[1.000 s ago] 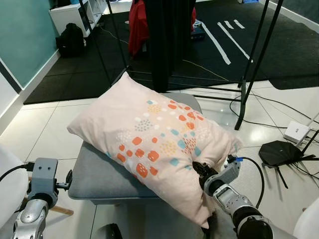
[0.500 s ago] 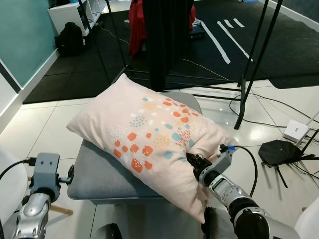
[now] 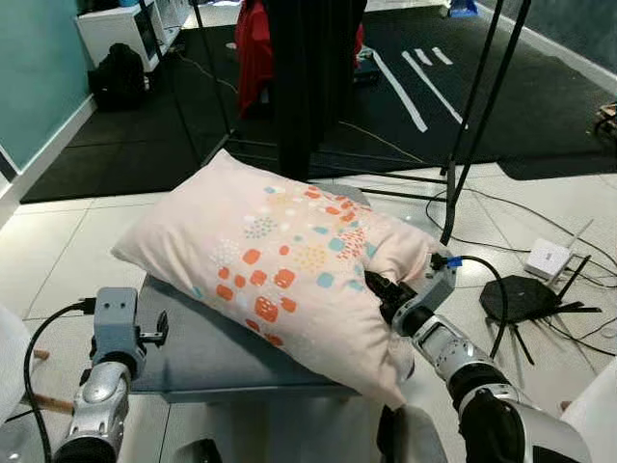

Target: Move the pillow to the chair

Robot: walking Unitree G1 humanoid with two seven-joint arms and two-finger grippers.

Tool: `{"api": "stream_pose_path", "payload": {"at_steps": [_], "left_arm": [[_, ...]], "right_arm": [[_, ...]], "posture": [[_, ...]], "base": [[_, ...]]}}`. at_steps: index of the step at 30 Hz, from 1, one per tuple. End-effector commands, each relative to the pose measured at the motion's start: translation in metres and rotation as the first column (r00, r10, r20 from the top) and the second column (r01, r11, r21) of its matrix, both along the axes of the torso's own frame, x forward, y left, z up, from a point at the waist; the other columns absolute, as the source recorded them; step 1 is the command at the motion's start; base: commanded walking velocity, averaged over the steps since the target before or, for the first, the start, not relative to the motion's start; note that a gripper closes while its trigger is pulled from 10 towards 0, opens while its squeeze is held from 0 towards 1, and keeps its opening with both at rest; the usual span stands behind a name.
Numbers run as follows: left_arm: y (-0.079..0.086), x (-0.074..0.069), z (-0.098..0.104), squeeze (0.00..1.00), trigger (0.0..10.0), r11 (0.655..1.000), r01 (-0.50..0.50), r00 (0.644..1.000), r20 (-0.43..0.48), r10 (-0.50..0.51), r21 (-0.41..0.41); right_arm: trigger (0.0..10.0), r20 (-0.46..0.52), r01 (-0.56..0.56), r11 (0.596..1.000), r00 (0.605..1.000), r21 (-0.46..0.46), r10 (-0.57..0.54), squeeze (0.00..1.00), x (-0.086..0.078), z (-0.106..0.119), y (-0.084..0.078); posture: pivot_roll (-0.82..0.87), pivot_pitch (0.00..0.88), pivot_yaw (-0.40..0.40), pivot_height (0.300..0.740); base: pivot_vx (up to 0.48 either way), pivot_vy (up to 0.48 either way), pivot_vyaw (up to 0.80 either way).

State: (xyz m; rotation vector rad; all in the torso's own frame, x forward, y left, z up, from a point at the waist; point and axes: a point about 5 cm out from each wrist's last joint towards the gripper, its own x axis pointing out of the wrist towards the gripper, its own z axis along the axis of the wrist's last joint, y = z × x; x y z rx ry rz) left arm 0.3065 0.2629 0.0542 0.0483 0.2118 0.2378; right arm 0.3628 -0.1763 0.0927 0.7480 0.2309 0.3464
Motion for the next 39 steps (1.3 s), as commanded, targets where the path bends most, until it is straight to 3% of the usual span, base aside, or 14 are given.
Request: {"api": "stream_pose_path", "payload": {"at_steps": [1, 7, 11, 16, 39], "left_arm": [[0.002, -0.005, -0.012, 0.00, 10.0, 0.999, -0.039, 0.997, -0.061, 0.037, -0.032], [-0.001, -0.005, -0.015, 0.00, 10.0, 0.998, -0.046, 0.996, -0.080, 0.043, -0.034], [-0.007, -0.011, -0.028, 0.00, 10.0, 0.996, -0.072, 0.989, -0.135, 0.064, -0.059], [-0.010, -0.015, -0.037, 0.00, 10.0, 0.996, -0.069, 0.983, -0.176, 0.058, -0.055], [-0.011, -0.019, -0.041, 0.00, 10.0, 0.996, -0.071, 0.979, -0.194, 0.060, -0.051]], "right_arm": [[0.0, 0.067, -0.022, 0.999, 0.997, -0.027, 0.024, 0.00, 0.008, 0.017, 0.000], [0.0, 0.085, -0.030, 0.999, 0.996, -0.033, 0.033, 0.00, 0.011, 0.023, 0.001], [0.0, 0.119, -0.054, 0.997, 0.991, -0.053, 0.060, 0.00, 0.018, 0.037, 0.007], [0.0, 0.118, -0.056, 0.997, 0.991, -0.061, 0.063, 0.00, 0.019, 0.037, 0.008], [0.0, 0.124, -0.057, 0.996, 0.990, -0.073, 0.066, 0.00, 0.020, 0.039, 0.009]], "posture": [[-0.05, 0.100, -0.008, 0.378], [-0.05, 0.094, -0.018, 0.382], [-0.07, 0.079, -0.029, 0.397], [-0.07, 0.076, -0.031, 0.415], [-0.06, 0.054, -0.031, 0.486]], "base": [[-0.480, 0.000, 0.00], [-0.480, 0.000, 0.00], [0.000, 0.000, 0.00], [0.000, 0.000, 0.00], [0.000, 0.000, 0.00]]}}
